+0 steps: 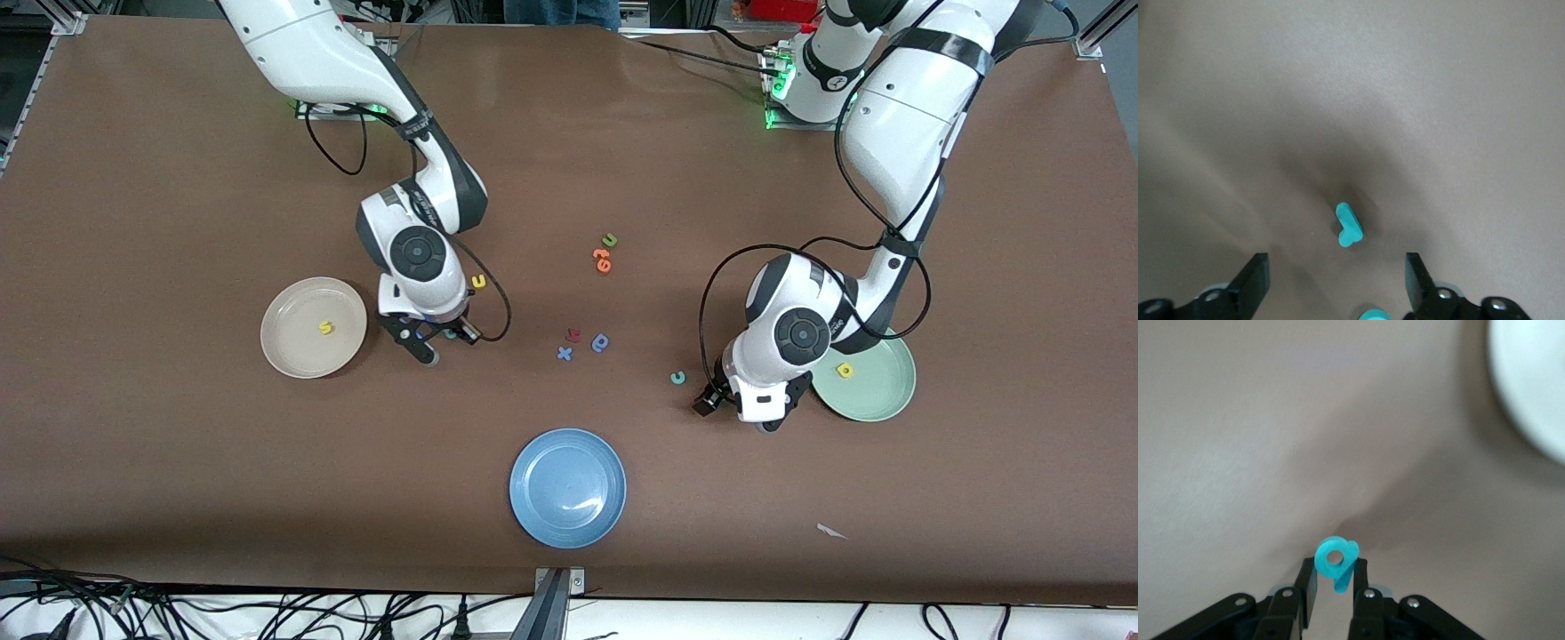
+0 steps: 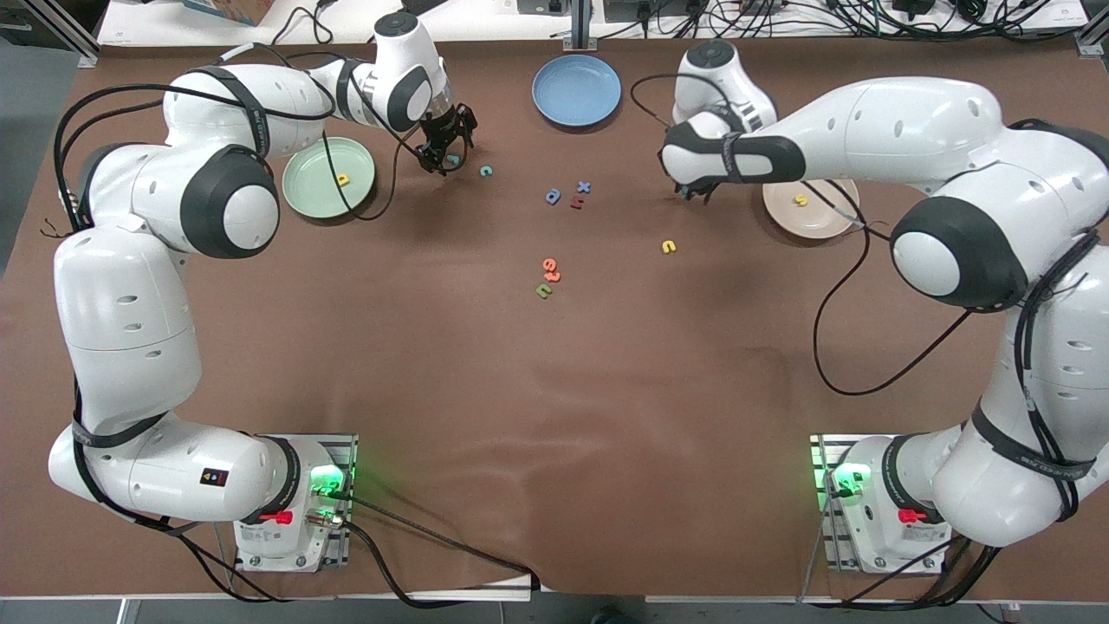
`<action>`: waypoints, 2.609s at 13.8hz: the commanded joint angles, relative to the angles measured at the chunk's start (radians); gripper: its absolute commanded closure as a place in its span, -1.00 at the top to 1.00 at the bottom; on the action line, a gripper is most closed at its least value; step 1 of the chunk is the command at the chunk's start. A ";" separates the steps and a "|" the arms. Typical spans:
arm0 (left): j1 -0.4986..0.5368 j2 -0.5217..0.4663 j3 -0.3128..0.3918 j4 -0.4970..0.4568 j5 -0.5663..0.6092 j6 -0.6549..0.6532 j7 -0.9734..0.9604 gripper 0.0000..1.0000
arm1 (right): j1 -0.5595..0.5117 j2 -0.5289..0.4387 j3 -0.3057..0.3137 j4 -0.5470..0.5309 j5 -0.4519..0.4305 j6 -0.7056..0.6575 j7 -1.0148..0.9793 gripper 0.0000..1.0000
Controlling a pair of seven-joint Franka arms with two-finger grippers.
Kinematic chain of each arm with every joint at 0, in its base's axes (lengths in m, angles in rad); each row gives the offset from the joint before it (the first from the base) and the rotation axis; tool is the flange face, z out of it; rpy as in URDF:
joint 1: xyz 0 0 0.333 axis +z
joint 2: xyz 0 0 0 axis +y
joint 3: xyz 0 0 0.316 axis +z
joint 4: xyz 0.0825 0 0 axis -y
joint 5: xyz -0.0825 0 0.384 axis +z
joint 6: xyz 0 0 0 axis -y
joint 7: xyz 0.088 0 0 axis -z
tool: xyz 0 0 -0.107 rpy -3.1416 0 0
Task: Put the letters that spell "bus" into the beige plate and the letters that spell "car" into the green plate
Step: 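Grasp the teal a with the right gripper while the left gripper grasps teal r, then place teal a on the white plate while the left gripper places teal r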
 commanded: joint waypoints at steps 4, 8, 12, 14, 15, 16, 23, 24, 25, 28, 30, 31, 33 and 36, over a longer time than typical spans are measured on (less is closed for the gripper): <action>-0.099 0.060 0.108 0.078 -0.010 -0.001 -0.097 0.51 | -0.007 -0.125 -0.188 -0.082 0.014 -0.164 -0.446 -0.69; -0.101 0.071 0.110 0.089 -0.009 -0.001 -0.117 0.20 | -0.009 -0.131 -0.265 -0.228 0.017 -0.115 -0.612 -0.69; -0.099 0.071 0.110 0.089 -0.009 -0.001 -0.110 -0.05 | -0.030 -0.120 -0.285 -0.317 0.019 -0.009 -0.679 -0.45; -0.099 0.072 0.110 0.089 -0.007 -0.001 -0.107 -0.21 | -0.029 -0.124 -0.285 -0.317 0.019 -0.014 -0.679 0.47; -0.099 0.072 0.110 0.089 -0.006 -0.001 -0.106 -0.30 | -0.029 -0.134 -0.285 -0.310 0.019 -0.024 -0.679 0.65; -0.099 0.072 0.110 0.089 0.000 -0.001 -0.104 -0.39 | -0.029 -0.154 -0.283 -0.296 0.020 -0.049 -0.672 0.73; -0.096 0.060 0.110 0.089 0.049 -0.010 -0.075 -0.90 | -0.017 -0.171 -0.162 -0.130 0.239 -0.212 -0.543 0.51; -0.093 0.053 0.110 0.089 0.052 -0.021 -0.055 -0.99 | -0.004 -0.167 -0.126 -0.138 0.239 -0.171 -0.457 0.51; -0.087 0.043 0.108 0.089 0.052 -0.033 -0.020 -1.00 | 0.008 -0.160 -0.101 -0.141 0.239 -0.129 -0.359 0.51; -0.061 0.004 0.110 0.090 0.052 -0.152 0.281 -1.00 | 0.098 -0.121 -0.076 -0.151 0.236 -0.023 -0.122 0.51; -0.008 -0.039 0.108 0.089 0.051 -0.232 0.554 -1.00 | 0.134 -0.119 -0.073 -0.217 0.235 0.066 -0.038 0.51; 0.023 -0.059 0.107 0.089 0.051 -0.272 0.703 -1.00 | 0.158 -0.119 -0.065 -0.260 0.235 0.134 -0.001 0.51; 0.081 -0.096 0.108 0.075 0.048 -0.334 0.982 -1.00 | 0.190 -0.122 -0.065 -0.334 0.235 0.219 0.035 0.51; 0.160 -0.130 0.108 0.034 0.051 -0.375 1.211 -1.00 | 0.200 -0.116 -0.064 -0.378 0.235 0.316 0.045 0.43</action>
